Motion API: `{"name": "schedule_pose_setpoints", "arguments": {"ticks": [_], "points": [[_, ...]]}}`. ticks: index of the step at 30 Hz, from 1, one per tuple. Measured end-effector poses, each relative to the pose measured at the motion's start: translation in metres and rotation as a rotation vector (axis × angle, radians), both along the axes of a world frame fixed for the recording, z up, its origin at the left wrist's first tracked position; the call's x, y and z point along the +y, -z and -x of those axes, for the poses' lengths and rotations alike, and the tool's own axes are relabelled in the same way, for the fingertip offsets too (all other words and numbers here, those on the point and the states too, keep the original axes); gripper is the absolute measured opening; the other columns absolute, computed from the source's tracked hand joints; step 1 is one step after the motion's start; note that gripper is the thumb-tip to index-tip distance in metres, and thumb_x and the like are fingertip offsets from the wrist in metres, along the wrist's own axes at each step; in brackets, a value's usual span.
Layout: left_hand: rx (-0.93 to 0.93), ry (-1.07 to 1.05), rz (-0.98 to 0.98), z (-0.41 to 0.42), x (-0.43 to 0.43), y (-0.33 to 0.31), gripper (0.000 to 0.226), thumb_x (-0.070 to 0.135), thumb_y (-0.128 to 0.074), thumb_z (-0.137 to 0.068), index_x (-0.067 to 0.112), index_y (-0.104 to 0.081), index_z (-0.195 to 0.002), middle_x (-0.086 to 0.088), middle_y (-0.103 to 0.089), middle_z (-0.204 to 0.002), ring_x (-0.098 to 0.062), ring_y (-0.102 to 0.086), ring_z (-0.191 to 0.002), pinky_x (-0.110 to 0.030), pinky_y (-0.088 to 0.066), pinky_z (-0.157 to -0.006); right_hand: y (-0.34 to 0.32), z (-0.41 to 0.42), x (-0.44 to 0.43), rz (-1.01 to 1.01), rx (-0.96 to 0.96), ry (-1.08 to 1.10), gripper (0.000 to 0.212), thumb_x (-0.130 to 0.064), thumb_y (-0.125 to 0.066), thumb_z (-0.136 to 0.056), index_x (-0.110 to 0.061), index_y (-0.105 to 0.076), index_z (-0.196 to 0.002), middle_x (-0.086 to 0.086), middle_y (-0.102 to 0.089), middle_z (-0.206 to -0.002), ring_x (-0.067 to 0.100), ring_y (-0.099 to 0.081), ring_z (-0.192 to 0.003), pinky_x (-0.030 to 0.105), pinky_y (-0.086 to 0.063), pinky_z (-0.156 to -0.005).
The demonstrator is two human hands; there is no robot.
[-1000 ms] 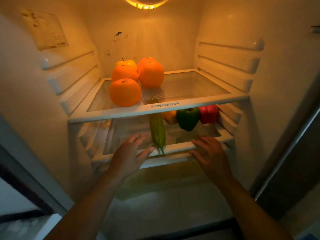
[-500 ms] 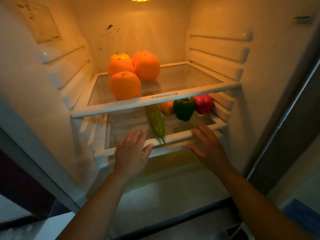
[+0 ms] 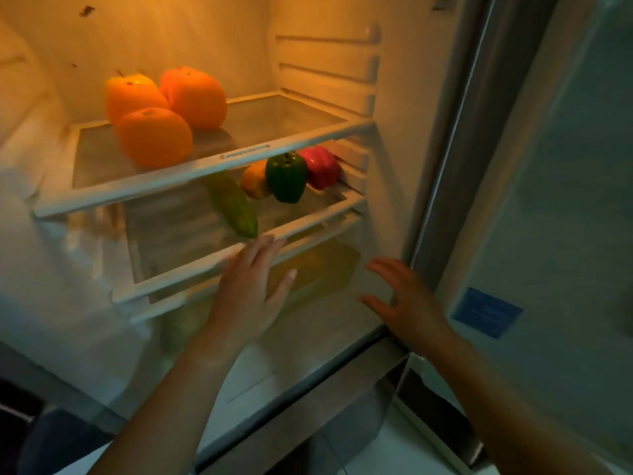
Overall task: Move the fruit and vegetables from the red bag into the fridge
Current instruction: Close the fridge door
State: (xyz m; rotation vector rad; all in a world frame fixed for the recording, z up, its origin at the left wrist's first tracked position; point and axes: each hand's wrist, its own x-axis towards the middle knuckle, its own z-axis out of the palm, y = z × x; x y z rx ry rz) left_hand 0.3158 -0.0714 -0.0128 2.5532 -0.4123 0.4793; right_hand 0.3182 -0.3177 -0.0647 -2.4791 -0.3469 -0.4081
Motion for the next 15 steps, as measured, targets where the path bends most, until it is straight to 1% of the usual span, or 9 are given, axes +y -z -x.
{"name": "schedule_pose_setpoints", "arguments": {"ticks": [3, 5, 7, 9, 11, 12, 13, 15], "points": [[0.041, 0.082, 0.001, 0.01, -0.037, 0.005, 0.052, 0.048, -0.044, -0.092, 0.025, -0.039, -0.139, 0.005, -0.037, -0.145, -0.012, -0.033, -0.133, -0.026, -0.025, -0.107, -0.001, 0.035, -0.022, 0.015, 0.019, 0.05, 0.055, -0.039, -0.067, -0.082, -0.022, -0.051, -0.131, -0.002, -0.047, -0.139, 0.013, -0.043, -0.127, 0.017, -0.027, -0.101], [0.043, 0.137, -0.041, 0.017, -0.06, 0.009, 0.053, 0.049, -0.042, -0.092, 0.027, -0.037, -0.14, 0.007, -0.035, -0.147, -0.011, -0.032, -0.134, -0.026, -0.026, -0.109, -0.004, 0.06, -0.037, 0.004, 0.026, 0.09, 0.054, -0.038, -0.068, -0.081, -0.023, -0.052, -0.131, -0.002, -0.048, -0.138, 0.011, -0.043, -0.126, 0.017, -0.027, -0.101], [0.061, 0.215, -0.055, 0.027, -0.085, 0.011, 0.053, 0.046, -0.045, -0.092, 0.023, -0.04, -0.139, 0.004, -0.038, -0.145, -0.014, -0.035, -0.132, -0.024, -0.025, -0.106, -0.005, 0.084, -0.056, -0.017, 0.032, 0.128, 0.054, -0.037, -0.069, -0.081, -0.024, -0.052, -0.13, -0.004, -0.048, -0.137, 0.005, -0.039, -0.125, 0.014, -0.023, -0.101], [0.063, 0.296, -0.04, 0.038, -0.112, 0.014, 0.051, 0.04, -0.05, -0.091, 0.017, -0.046, -0.135, -0.001, -0.046, -0.139, -0.018, -0.042, -0.128, -0.022, -0.027, -0.103, -0.004, 0.109, -0.077, -0.021, 0.034, 0.17, 0.053, -0.037, -0.069, -0.08, -0.024, -0.053, -0.129, -0.004, -0.05, -0.136, 0.005, -0.04, -0.126, 0.009, -0.02, -0.1], [0.08, 0.36, -0.017, 0.053, -0.143, 0.018, 0.048, 0.036, -0.054, -0.091, 0.016, -0.048, -0.133, -0.002, -0.047, -0.137, -0.018, -0.043, -0.127, -0.02, -0.027, -0.103, -0.002, 0.134, -0.1, -0.002, 0.03, 0.214, 0.051, -0.039, -0.069, -0.08, -0.023, -0.056, -0.126, -0.004, -0.053, -0.132, 0.005, -0.042, -0.122, 0.001, -0.018, -0.097], [0.083, 0.391, -0.026, 0.062, -0.158, 0.021, 0.047, 0.034, -0.055, -0.091, 0.018, -0.047, -0.134, 0.0, -0.046, -0.138, -0.016, -0.041, -0.129, -0.019, -0.025, -0.104, -0.002, 0.148, -0.112, 0.009, 0.025, 0.234, 0.05, -0.04, -0.069, -0.079, -0.023, -0.057, -0.125, -0.004, -0.055, -0.13, 0.005, -0.044, -0.12, 0.001, -0.021, -0.095], [0.078, 0.423, -0.038, 0.07, -0.174, 0.023, 0.047, 0.034, -0.055, -0.09, 0.019, -0.047, -0.134, 0.001, -0.045, -0.139, -0.014, -0.04, -0.129, -0.017, -0.023, -0.105, -0.002, 0.162, -0.124, 0.022, 0.027, 0.256, 0.05, -0.042, -0.069, -0.079, -0.024, -0.058, -0.124, -0.005, -0.056, -0.128, 0.006, -0.047, -0.118, 0.004, -0.026, -0.095], [0.088, 0.494, -0.061, 0.089, -0.206, 0.026, 0.05, 0.04, -0.05, -0.089, 0.018, -0.048, -0.134, -0.001, -0.046, -0.14, -0.015, -0.039, -0.13, -0.015, -0.02, -0.105, -0.001, 0.192, -0.15, 0.039, 0.036, 0.303, 0.049, -0.043, -0.068, -0.079, -0.025, -0.057, -0.124, -0.006, -0.055, -0.129, 0.009, -0.051, -0.117, 0.015, -0.037, -0.094]]}}
